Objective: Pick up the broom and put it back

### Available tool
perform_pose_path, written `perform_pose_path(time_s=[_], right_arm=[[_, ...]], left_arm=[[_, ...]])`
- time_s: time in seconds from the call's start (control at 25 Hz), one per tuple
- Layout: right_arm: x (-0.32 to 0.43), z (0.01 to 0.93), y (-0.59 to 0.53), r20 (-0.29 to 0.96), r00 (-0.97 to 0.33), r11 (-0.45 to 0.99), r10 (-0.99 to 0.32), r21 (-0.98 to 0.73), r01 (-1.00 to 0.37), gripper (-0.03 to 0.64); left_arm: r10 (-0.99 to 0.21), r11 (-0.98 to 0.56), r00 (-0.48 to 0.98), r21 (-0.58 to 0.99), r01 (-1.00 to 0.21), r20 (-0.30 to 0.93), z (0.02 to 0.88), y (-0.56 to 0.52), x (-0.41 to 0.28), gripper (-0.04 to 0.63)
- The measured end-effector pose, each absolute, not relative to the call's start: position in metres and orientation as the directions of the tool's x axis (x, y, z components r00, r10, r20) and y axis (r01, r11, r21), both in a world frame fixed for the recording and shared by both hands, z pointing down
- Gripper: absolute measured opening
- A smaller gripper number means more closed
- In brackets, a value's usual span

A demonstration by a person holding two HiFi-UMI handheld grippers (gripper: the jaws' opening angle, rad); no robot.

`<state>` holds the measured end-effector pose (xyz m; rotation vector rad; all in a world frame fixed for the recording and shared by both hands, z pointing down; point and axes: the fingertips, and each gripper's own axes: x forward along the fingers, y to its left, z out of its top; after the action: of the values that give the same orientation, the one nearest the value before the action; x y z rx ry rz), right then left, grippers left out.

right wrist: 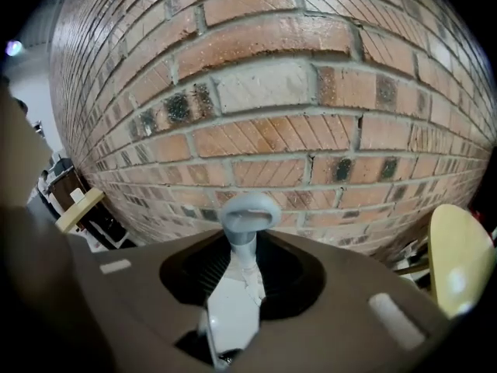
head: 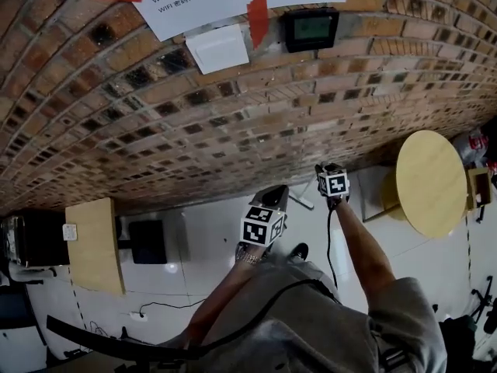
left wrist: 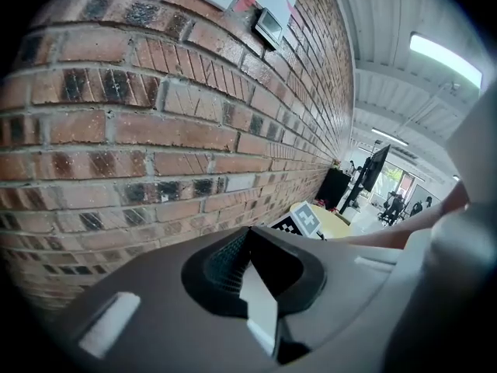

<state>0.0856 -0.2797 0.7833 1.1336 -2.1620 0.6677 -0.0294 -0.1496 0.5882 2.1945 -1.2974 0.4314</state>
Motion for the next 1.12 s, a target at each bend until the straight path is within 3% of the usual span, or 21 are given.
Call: perform_pose_path(time_s=[0.6, 0.8, 1.12], right_arm=[[0.117, 0.787, -0.383, 0.664, -0.399, 0.424, -0.633, -0.134, -0.896, 0.103], [0.107, 0.779, -0.386, 0.650, -0.441, 0.441, -0.619, -0.177, -0.880, 0.239], [0.112, 0.777, -0.389, 0.645, -0.444, 0.429, -0.622, -0.193, -0.882, 0.307]], left_arm=[[-0.718, -0.276, 0.406, 0.304, -0.912, 0.565, 0.610, -0.144, -0.054, -0.012], [-0.718, -0.276, 0.408, 0.307, -0.911, 0.564, 0.611, -0.147, -0.052, -0.012], [-0.709, -0.288, 0.415, 0.303, -0.908, 0.570, 0.611, -0.144, -0.046, -0.012]])
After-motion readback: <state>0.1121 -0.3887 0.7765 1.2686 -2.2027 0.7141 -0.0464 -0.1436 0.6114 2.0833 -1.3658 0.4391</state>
